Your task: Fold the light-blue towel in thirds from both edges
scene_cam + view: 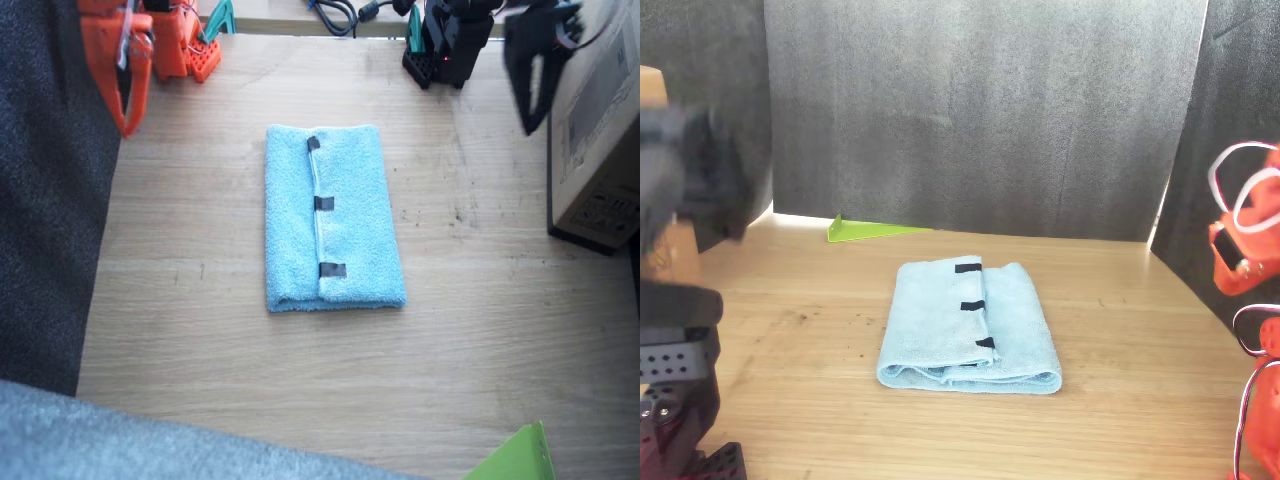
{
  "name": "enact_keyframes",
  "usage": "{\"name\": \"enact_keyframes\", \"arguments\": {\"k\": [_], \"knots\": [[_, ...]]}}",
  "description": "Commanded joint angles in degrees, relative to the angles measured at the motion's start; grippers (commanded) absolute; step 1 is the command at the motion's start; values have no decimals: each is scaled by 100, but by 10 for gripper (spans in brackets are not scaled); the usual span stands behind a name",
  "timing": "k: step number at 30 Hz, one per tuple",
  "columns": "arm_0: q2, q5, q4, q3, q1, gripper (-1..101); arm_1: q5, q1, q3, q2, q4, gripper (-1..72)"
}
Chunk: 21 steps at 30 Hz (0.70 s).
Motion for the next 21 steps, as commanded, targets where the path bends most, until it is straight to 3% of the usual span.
{"name": "enact_keyframes", "arguments": {"k": [1,7,10,21], "knots": [[1248,-132,-53,896,26,-3,229,-114,396,844,-149,0],[3472,-299,554,1775,0,-4,422,-185,1529,2470,-62,0],[3489,-264,545,1898,-123,-4,501,-211,1767,3428,325,-1],[3489,-299,501,2004,-229,-3,958,-466,1881,3437,272,-1]]}}
